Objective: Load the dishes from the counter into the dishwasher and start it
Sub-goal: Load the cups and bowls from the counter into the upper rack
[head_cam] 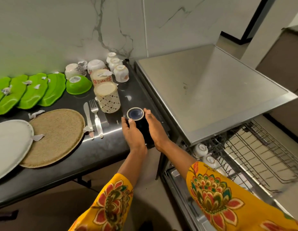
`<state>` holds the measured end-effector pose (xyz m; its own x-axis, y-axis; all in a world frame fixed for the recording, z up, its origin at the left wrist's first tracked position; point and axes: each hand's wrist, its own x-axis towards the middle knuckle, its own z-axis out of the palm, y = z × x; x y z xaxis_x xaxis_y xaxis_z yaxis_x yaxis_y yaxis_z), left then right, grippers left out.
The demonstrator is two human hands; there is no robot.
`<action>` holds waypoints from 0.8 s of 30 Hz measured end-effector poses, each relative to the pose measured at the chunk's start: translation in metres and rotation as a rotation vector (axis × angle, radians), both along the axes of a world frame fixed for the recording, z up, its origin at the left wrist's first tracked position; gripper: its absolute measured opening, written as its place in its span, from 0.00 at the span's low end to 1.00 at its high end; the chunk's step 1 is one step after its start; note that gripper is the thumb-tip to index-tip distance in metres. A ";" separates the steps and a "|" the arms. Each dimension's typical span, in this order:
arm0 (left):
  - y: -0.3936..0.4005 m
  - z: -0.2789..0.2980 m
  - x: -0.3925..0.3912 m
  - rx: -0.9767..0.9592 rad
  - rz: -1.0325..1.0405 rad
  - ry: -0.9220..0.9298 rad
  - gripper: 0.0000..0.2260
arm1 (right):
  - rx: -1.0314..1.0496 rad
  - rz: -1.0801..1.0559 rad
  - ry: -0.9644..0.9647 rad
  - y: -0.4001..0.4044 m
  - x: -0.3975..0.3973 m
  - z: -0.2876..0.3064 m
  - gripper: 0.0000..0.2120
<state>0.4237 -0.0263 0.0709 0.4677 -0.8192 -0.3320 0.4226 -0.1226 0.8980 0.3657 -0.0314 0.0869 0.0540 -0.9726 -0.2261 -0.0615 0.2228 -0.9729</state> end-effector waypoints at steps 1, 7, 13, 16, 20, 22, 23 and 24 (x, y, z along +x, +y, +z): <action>0.001 -0.001 -0.009 -0.006 -0.020 -0.001 0.20 | -0.009 -0.015 -0.004 0.002 -0.011 0.001 0.23; 0.012 -0.009 -0.075 -0.032 -0.130 0.014 0.20 | -0.090 -0.137 0.051 0.018 -0.076 0.002 0.19; 0.038 -0.008 -0.151 -0.071 -0.180 0.058 0.22 | -0.091 -0.245 0.009 0.043 -0.150 0.001 0.18; 0.051 -0.007 -0.189 -0.071 -0.221 0.025 0.20 | -0.082 -0.320 -0.035 0.055 -0.189 -0.002 0.17; 0.065 -0.015 -0.237 -0.048 -0.271 0.029 0.19 | -0.071 -0.436 -0.093 0.071 -0.236 -0.012 0.15; 0.074 -0.018 -0.261 -0.027 -0.304 0.075 0.18 | -0.070 -0.493 -0.121 0.080 -0.258 -0.017 0.15; 0.077 -0.020 -0.272 -0.020 -0.313 0.108 0.18 | -0.073 -0.524 -0.112 0.084 -0.269 -0.019 0.15; 0.081 -0.021 -0.284 -0.010 -0.319 0.131 0.18 | -0.072 -0.560 -0.107 0.087 -0.281 -0.022 0.15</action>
